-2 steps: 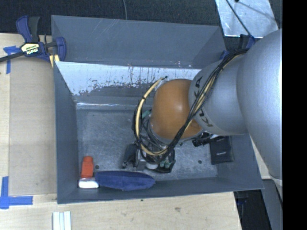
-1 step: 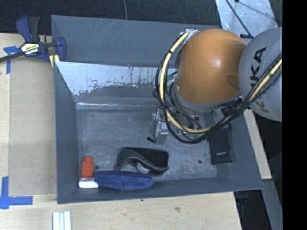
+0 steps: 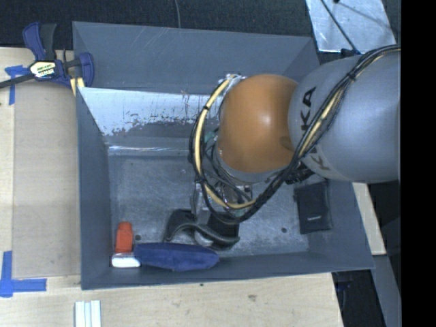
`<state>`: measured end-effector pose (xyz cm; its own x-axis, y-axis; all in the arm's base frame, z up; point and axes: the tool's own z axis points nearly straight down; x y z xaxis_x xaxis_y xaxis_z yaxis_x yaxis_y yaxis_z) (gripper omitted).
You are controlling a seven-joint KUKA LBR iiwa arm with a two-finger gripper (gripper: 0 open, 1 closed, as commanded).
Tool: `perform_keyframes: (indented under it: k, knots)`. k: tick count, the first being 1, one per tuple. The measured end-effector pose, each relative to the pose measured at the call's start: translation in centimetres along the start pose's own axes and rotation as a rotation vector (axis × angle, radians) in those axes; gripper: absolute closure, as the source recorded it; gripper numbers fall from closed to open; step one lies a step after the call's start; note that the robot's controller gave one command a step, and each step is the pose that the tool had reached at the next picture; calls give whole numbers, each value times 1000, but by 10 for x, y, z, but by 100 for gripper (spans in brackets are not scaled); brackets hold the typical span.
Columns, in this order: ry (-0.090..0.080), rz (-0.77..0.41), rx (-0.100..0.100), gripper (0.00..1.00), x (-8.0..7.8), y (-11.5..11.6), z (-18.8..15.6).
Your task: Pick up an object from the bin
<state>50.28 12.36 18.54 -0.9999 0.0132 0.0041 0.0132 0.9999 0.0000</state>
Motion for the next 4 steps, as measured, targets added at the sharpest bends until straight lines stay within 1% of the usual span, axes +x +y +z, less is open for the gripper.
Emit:
perform_keyframes:
  k: [1, 2, 3, 4]
  knots:
    - [-7, 3, -1, 0, -1, -1, -4]
    - [-4, 68, 0, 0, -15, 5, 119]
    - [-8, 68, -2, 100, -17, 6, 115]
    - [-10, 55, -2, 100, 1, 13, -6]
